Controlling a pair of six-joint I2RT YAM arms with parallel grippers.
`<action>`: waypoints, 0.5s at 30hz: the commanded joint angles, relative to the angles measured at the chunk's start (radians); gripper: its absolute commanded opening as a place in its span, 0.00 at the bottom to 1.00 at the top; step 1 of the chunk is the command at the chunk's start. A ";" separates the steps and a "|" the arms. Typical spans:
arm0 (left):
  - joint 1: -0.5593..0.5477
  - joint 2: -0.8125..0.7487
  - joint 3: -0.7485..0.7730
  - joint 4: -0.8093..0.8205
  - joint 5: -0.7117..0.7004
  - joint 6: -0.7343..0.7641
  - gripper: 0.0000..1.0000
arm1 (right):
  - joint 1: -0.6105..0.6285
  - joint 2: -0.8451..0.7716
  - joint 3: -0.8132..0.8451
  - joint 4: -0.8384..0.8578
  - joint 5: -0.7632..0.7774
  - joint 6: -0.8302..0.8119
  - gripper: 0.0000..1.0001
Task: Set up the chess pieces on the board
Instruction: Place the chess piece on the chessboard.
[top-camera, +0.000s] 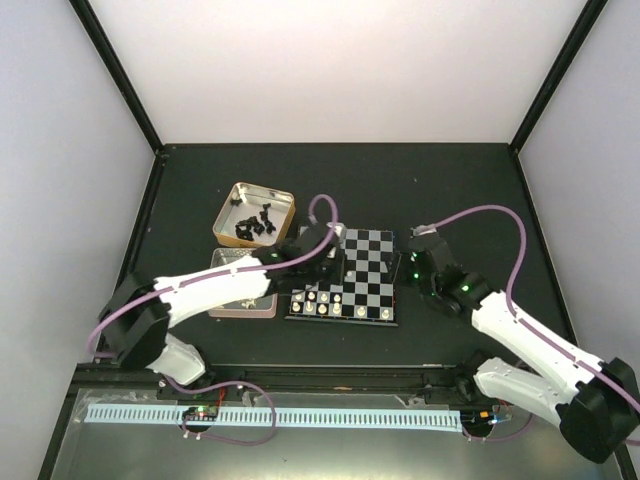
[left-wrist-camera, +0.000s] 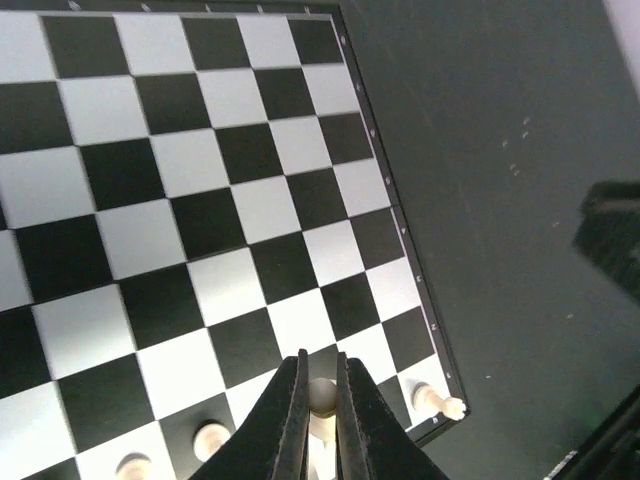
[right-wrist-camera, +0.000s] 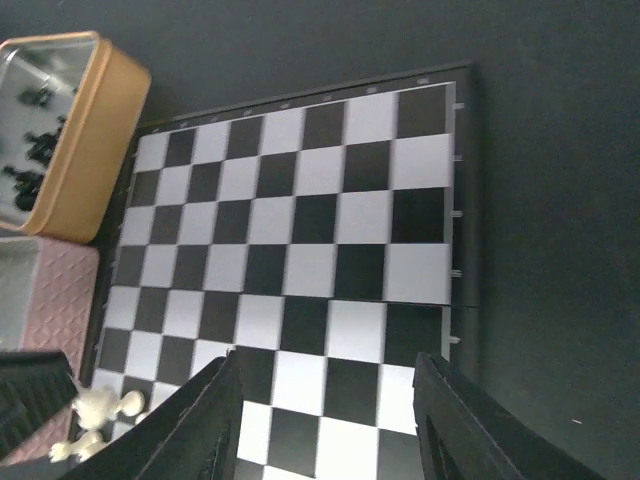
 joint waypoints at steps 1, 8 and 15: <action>-0.103 0.137 0.146 -0.131 -0.175 -0.003 0.02 | -0.050 -0.080 -0.035 -0.037 0.086 0.055 0.48; -0.172 0.242 0.177 -0.178 -0.284 -0.137 0.01 | -0.061 -0.133 -0.044 -0.094 0.076 0.048 0.48; -0.231 0.333 0.278 -0.286 -0.403 -0.211 0.02 | -0.060 -0.219 -0.094 -0.082 0.008 0.032 0.49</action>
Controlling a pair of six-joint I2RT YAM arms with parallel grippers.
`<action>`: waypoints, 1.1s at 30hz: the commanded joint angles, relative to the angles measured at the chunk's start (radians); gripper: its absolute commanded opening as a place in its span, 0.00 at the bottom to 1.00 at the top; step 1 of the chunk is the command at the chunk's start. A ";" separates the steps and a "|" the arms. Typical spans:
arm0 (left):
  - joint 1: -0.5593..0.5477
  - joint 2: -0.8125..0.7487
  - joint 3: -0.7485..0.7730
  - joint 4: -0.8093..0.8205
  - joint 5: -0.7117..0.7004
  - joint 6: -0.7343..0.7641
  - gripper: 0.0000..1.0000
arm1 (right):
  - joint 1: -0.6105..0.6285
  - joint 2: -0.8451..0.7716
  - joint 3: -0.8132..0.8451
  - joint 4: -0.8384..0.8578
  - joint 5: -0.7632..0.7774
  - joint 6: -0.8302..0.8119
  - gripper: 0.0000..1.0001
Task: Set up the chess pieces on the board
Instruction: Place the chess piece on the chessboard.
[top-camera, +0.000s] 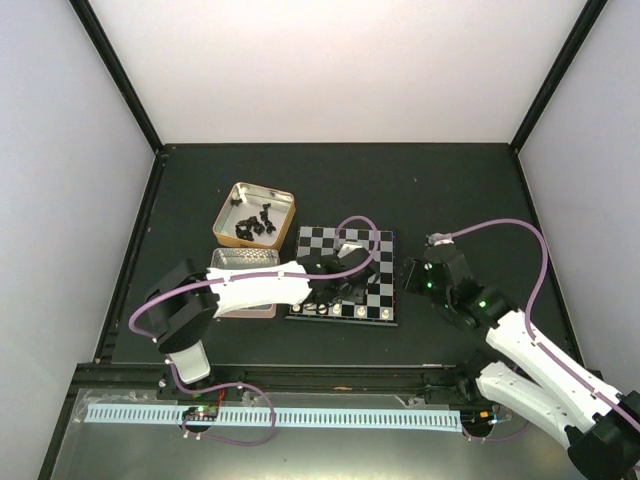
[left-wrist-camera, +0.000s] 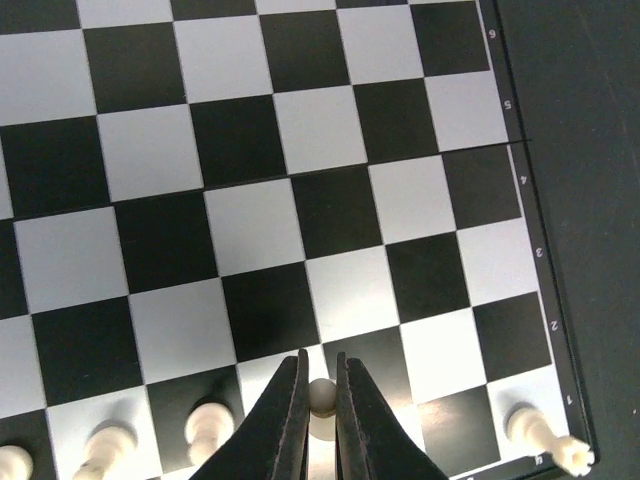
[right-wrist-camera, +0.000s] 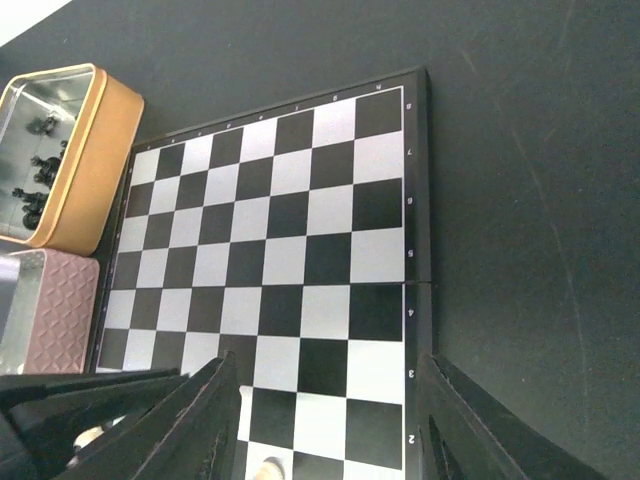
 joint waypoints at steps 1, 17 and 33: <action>-0.030 0.058 0.091 -0.099 -0.132 -0.090 0.02 | -0.005 -0.032 -0.027 0.004 -0.045 -0.021 0.49; -0.050 0.023 -0.063 0.057 -0.103 -0.082 0.02 | -0.005 -0.009 -0.057 0.064 -0.162 -0.068 0.49; -0.051 0.036 -0.060 0.072 -0.068 -0.041 0.09 | -0.005 -0.014 -0.075 0.071 -0.180 -0.056 0.49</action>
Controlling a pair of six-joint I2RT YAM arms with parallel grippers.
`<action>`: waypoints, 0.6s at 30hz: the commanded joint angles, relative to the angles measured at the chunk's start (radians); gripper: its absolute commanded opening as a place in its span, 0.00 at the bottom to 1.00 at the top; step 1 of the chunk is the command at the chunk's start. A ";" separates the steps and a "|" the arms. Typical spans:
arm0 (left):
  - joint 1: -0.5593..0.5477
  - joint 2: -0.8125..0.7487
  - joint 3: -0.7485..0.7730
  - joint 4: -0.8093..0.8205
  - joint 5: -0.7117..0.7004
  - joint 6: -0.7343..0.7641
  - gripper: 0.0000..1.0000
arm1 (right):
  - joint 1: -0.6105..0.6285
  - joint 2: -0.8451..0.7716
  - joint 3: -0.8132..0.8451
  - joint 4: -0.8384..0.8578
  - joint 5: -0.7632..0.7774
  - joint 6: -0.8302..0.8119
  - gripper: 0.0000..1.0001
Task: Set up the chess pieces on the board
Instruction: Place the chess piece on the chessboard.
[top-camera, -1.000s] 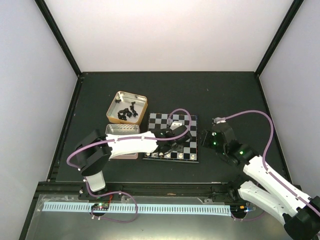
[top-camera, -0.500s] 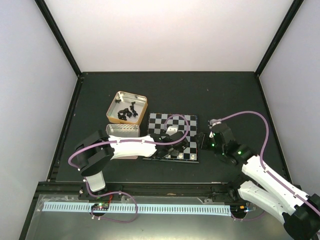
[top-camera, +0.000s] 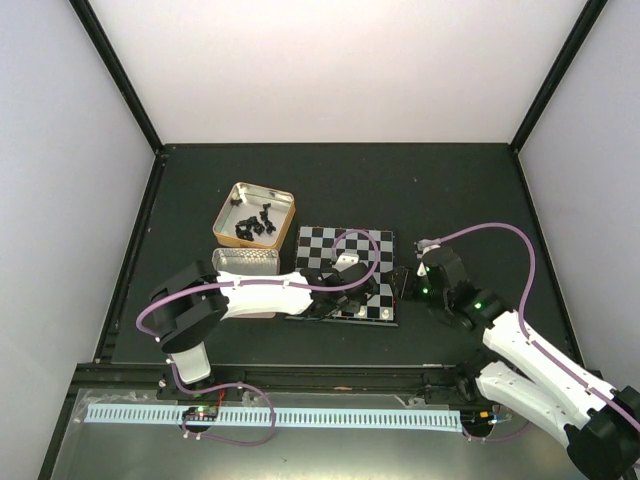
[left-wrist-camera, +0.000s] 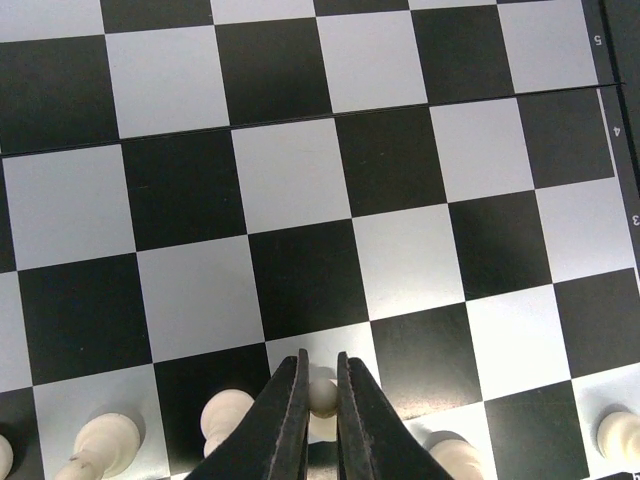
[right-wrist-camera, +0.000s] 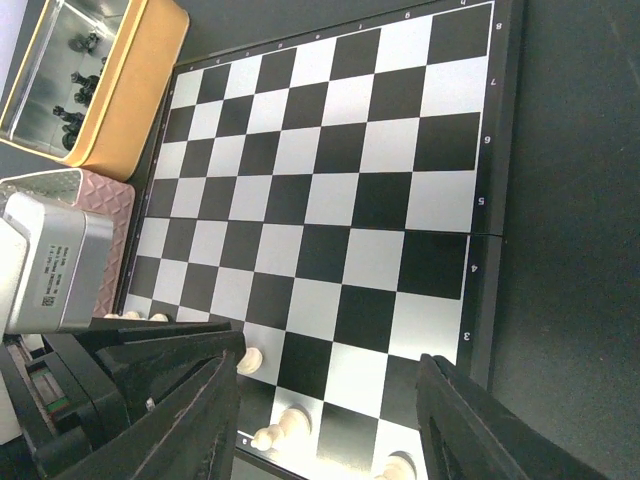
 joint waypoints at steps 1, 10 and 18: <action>-0.005 -0.007 0.012 0.010 0.013 0.013 0.11 | -0.005 -0.013 -0.011 0.016 -0.007 0.000 0.49; -0.005 -0.018 0.038 -0.017 0.011 0.026 0.19 | -0.005 -0.019 -0.011 0.017 -0.010 -0.002 0.49; -0.004 -0.075 0.062 -0.051 -0.005 0.035 0.24 | -0.005 -0.035 -0.001 -0.002 -0.015 -0.007 0.50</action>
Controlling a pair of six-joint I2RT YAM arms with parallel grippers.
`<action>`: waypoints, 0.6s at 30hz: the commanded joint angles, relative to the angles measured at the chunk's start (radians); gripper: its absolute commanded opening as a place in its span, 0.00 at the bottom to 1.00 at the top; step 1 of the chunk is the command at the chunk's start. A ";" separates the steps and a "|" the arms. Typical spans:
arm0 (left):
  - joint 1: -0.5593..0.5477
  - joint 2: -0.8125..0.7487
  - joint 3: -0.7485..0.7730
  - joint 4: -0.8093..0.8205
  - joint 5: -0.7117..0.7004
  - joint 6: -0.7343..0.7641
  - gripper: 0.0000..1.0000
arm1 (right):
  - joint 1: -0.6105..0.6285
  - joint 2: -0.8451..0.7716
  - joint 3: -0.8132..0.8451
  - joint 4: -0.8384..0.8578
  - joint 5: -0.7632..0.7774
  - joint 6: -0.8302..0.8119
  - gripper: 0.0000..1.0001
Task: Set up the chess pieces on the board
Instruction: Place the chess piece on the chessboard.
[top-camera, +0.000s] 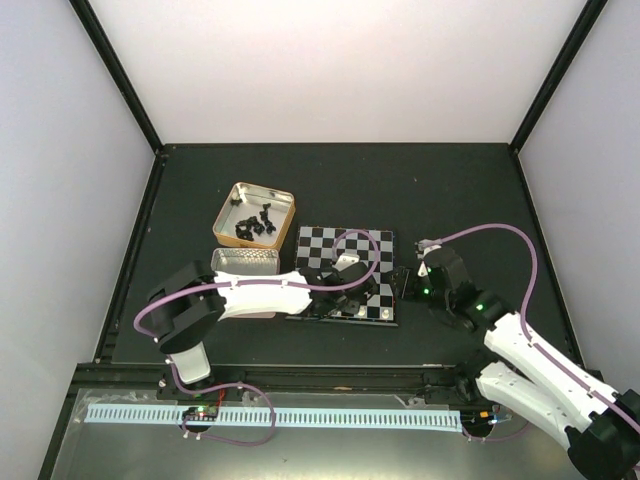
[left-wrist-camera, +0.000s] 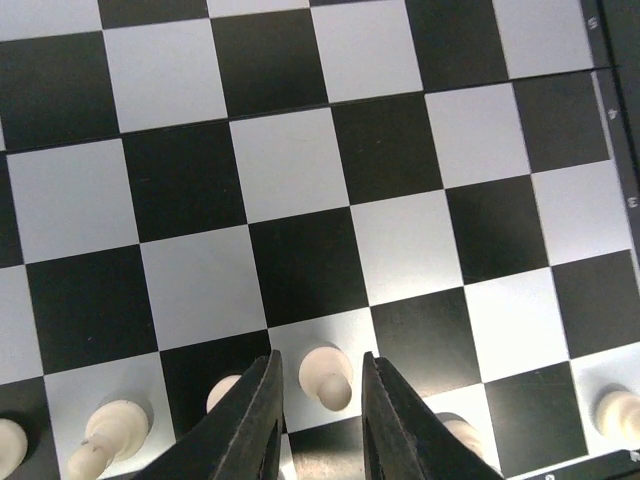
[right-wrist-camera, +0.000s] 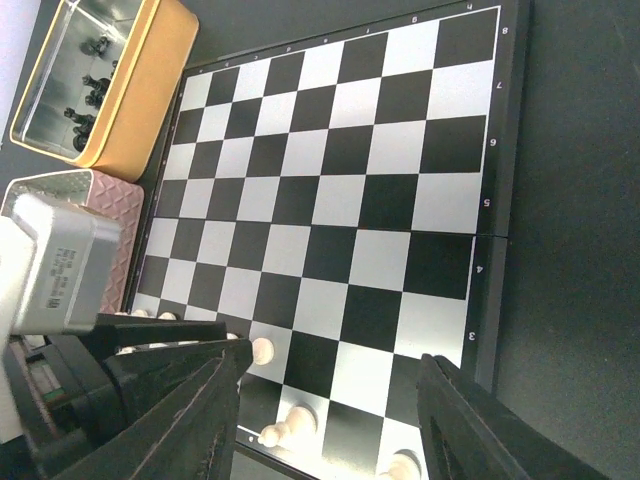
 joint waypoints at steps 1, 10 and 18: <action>-0.003 -0.087 0.065 -0.041 -0.033 0.018 0.26 | -0.005 -0.021 0.003 -0.005 -0.010 -0.010 0.50; 0.105 -0.290 0.020 -0.162 -0.064 -0.008 0.38 | -0.004 0.020 0.007 0.010 -0.007 -0.031 0.50; 0.341 -0.606 -0.220 -0.246 -0.014 -0.047 0.50 | -0.005 0.148 0.045 0.055 -0.020 -0.049 0.50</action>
